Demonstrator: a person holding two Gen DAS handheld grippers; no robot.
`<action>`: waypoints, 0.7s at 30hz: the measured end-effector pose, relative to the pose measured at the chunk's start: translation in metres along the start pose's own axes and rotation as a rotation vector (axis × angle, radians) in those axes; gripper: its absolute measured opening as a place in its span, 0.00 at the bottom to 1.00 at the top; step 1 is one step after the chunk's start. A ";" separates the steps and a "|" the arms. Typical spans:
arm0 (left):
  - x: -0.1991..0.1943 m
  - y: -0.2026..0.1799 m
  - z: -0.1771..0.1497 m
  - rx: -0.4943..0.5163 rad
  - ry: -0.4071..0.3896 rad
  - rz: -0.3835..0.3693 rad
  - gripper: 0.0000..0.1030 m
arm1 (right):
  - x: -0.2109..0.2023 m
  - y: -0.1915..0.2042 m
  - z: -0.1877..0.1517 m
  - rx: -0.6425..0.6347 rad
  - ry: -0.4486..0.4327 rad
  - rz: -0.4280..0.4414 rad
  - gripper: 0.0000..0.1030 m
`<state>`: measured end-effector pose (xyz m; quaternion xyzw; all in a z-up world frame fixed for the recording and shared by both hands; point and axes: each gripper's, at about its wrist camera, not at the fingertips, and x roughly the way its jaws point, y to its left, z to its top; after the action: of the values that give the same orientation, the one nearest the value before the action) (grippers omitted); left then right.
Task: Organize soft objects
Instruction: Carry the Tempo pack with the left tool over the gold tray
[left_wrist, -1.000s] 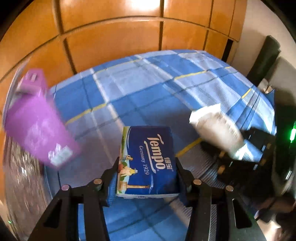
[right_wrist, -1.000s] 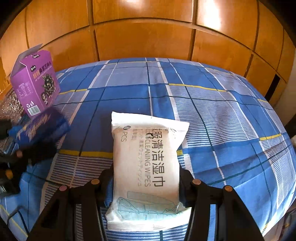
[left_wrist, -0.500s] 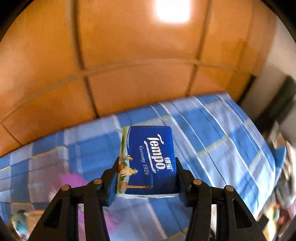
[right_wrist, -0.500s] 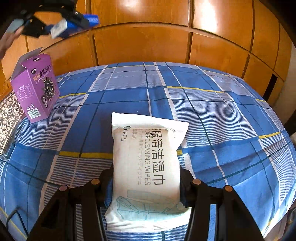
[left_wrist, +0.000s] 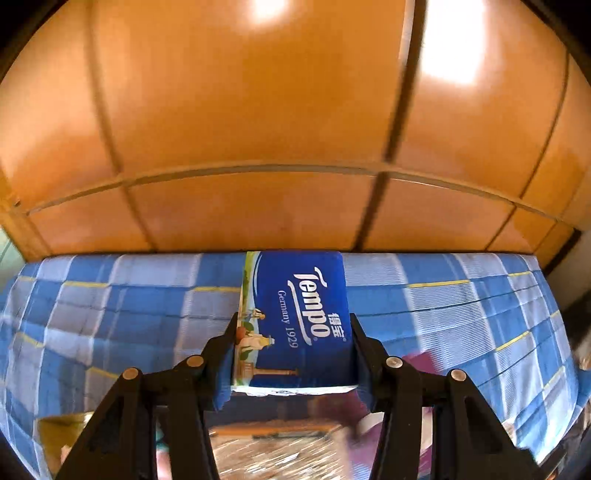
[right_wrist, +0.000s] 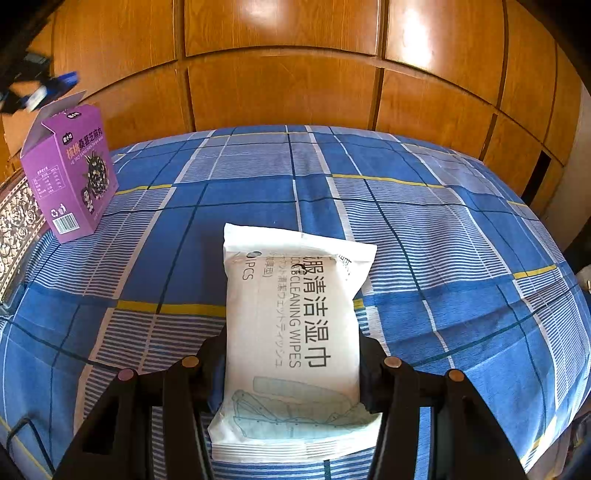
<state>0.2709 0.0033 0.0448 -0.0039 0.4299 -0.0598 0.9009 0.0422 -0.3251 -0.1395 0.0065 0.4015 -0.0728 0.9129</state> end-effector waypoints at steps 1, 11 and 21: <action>-0.005 0.010 -0.005 -0.009 -0.006 0.009 0.50 | 0.000 0.000 0.000 -0.003 -0.001 -0.003 0.52; -0.064 0.120 -0.078 -0.172 -0.078 0.044 0.51 | 0.000 0.003 0.001 -0.016 -0.004 -0.028 0.51; -0.099 0.192 -0.194 -0.312 -0.066 0.111 0.51 | 0.002 0.007 0.001 -0.011 0.000 -0.063 0.51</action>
<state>0.0785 0.2141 -0.0121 -0.1221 0.4037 0.0577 0.9049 0.0450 -0.3180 -0.1404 -0.0111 0.4017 -0.0993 0.9103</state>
